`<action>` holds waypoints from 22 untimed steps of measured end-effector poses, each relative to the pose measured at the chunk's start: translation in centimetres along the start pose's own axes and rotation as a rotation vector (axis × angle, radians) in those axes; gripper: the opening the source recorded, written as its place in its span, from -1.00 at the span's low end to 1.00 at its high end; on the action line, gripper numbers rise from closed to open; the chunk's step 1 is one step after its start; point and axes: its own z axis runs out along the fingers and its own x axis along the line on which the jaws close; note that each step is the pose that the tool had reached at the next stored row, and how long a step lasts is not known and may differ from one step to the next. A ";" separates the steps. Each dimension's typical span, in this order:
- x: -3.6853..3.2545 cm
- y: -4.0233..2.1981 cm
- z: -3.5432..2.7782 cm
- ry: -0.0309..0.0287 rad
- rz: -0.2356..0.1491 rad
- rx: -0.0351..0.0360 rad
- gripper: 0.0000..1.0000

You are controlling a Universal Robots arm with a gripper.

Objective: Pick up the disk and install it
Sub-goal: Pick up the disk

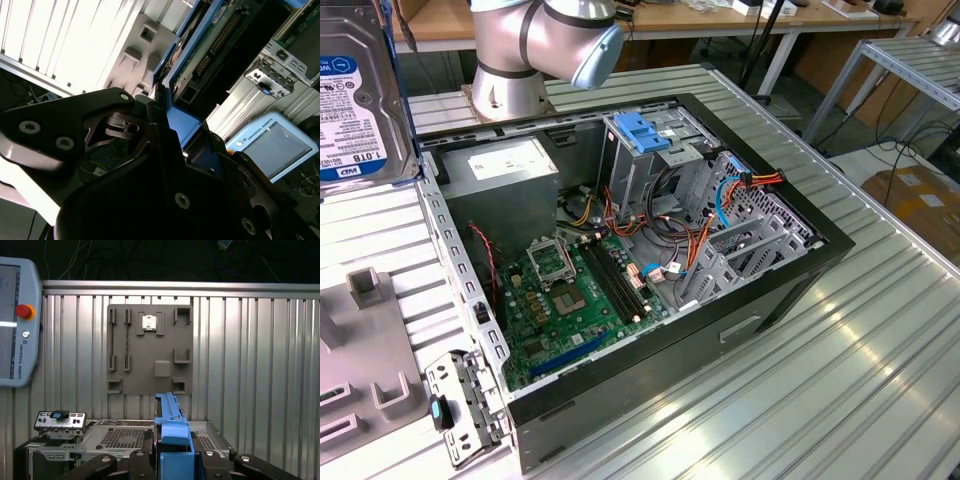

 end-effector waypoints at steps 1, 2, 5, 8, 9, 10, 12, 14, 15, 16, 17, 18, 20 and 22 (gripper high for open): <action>0.00 -0.03 0.01 0.0001 0.000 -0.0001 -0.26; 0.02 -0.08 0.04 0.0000 0.000 -0.0001 -0.26; 0.05 -0.21 0.11 0.0001 0.000 -0.0001 -0.26; 0.09 -0.30 0.17 0.0001 0.000 -0.0001 -0.26; 0.11 -0.32 0.19 0.0001 0.000 -0.0001 -0.26; 0.12 -0.36 0.21 0.0001 0.000 -0.0001 -0.26; 0.14 -0.46 0.25 0.0001 0.000 -0.0001 -0.26; 0.18 -0.59 0.30 0.0001 0.000 -0.0001 -0.26; 0.20 -0.68 0.34 0.0001 0.000 -0.0001 -0.26; 0.25 -0.85 0.39 0.0001 0.000 -0.0001 -0.26; 0.27 -0.95 0.42 0.0001 0.000 -0.0001 -0.26; 0.29 -1.01 0.45 0.0000 0.000 -0.0001 -0.26; 0.33 -1.17 0.51 0.0001 0.000 -0.0002 -0.26; 0.38 -1.34 0.58 0.0001 0.000 -0.0001 -0.26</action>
